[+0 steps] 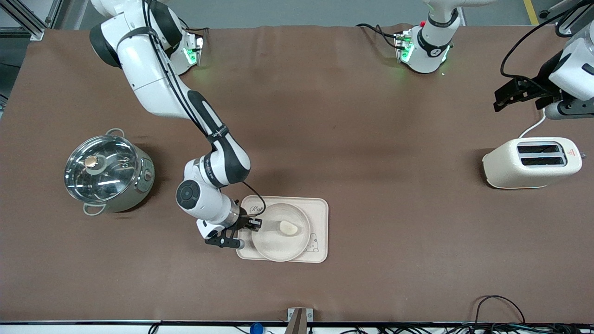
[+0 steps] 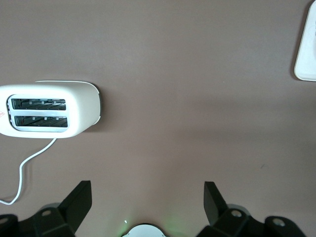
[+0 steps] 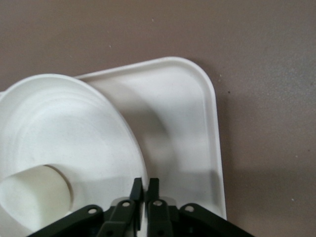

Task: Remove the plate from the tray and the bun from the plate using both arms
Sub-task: 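Lift the plate with the bun off the tray and set it beyond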

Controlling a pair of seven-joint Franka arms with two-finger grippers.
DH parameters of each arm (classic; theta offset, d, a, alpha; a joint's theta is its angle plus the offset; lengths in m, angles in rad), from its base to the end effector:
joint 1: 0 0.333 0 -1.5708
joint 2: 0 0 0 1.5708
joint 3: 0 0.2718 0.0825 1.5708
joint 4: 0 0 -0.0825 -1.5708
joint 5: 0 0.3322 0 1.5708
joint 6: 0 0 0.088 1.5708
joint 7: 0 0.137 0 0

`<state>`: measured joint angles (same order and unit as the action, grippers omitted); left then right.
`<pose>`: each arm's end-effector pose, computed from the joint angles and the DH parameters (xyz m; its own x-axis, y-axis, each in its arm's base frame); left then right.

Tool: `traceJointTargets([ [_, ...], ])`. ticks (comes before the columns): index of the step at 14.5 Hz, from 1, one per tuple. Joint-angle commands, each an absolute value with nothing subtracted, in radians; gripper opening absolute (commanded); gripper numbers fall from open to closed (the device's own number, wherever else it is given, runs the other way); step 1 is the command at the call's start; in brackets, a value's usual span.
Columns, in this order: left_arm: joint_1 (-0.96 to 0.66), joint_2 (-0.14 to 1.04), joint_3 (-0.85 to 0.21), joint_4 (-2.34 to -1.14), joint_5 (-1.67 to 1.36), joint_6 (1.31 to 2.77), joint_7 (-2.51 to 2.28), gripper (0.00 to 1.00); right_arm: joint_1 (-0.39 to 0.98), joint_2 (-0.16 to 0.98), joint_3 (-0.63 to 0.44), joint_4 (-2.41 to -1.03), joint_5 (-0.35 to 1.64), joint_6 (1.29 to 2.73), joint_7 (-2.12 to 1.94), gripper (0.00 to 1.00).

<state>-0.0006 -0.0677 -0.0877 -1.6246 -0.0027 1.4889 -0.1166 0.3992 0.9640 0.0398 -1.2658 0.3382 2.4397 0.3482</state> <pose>0.4715 -0.0433 0.5541 0.9973 0.0289 -0.0674 0.0282 -0.9995 -0.0111 0.6325 0.2976 0.1679 0.9830 -0.1750 0.0562 -0.1469 -0.9317 -0.3322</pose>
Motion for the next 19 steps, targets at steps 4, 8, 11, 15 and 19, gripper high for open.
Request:
traceJointTargets([
  [4, -0.006, -0.048, -0.086, -1.592, -0.008, 1.483, -0.12, 1.0, 0.385, 0.83, 0.119, -1.36, 0.356, 2.399, 0.357, 0.0],
  [8, -0.014, -0.049, -0.094, -1.594, -0.015, 1.48, -0.162, 1.0, 0.377, 0.625, 0.225, -1.708, 0.36, 2.582, 0.357, 0.0],
  [11, -0.017, -0.045, -0.13, -1.598, -0.023, 1.48, -0.25, 1.0, 0.315, 0.522, 0.363, -1.986, 0.365, 2.799, 0.354, 0.0],
  [15, -0.018, 0.044, -0.25, -1.597, -0.023, 1.552, -0.423, 1.0, 0.255, 0.511, 0.485, -2.202, 0.365, 3.008, 0.354, 0.0],
  [19, -0.023, 0.201, -0.4, -1.595, -0.006, 1.75, -0.722, 1.0, 0.221, 0.511, 0.488, -2.241, 0.364, 3.031, 0.347, 0.29],
])
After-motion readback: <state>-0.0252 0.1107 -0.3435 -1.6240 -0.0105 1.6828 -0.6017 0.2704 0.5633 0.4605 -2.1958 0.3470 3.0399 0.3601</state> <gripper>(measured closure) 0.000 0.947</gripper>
